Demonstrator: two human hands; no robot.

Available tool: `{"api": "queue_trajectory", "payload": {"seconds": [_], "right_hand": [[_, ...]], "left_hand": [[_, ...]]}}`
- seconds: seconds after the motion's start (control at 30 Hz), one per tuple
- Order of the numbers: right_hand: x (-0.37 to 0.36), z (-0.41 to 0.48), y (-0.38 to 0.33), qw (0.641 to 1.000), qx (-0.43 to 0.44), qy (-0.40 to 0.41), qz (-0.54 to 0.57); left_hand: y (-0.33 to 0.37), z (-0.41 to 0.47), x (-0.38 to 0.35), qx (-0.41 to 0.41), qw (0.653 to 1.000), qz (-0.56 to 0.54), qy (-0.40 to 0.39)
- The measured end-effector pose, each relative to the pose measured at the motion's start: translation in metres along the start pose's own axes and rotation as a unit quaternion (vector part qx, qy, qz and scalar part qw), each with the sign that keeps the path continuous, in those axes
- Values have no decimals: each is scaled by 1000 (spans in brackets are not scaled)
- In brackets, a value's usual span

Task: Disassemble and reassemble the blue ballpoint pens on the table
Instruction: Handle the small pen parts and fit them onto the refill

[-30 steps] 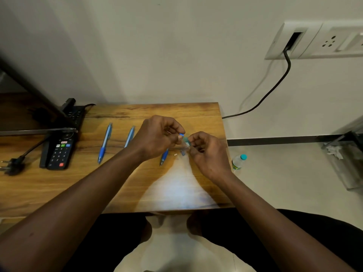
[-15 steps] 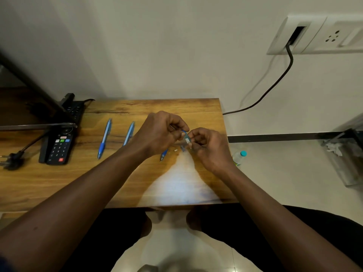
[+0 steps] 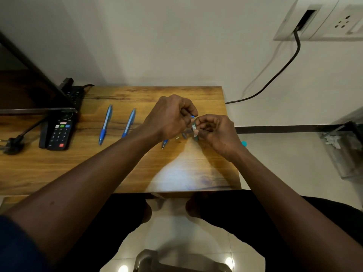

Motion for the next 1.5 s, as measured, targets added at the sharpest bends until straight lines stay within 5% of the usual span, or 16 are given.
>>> {"api": "queue_trajectory", "payload": {"seconds": [0.23,0.37,0.57,0.7,0.97,1.13,1.3,1.5], "right_hand": [[-4,2,2,999,-29,8,18],[-1,4,10,985,-120,40,113],[9,1,13,928,-228,94,279],[13,-4,14,907,-246,112,324],[16,-6,20,881,-260,114,378],[20,-8,23,850,-278,117,432],[22,-10,22,840,-285,120,446],[28,-11,16,835,-271,122,462]], "left_hand": [[-6,-2,0,30,999,-22,22],[-12,-4,0,74,995,-60,26],[-9,-25,-18,70,988,0,-134],[-7,-33,-29,59,983,71,-161],[-1,-34,-30,66,975,151,-148],[17,-36,-36,57,977,192,-69],[34,-58,-62,58,939,333,-67],[33,-73,-77,78,937,340,-12]]}}
Point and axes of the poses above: each hand's wrist, its own z-axis towards the middle knuckle, its own x-axis out of the back of the hand, y = z × x, the point moved 3 cm from there along z, towards the middle knuckle, and after that the axes turned 3 degrees about -x, right-handed, at the moved point
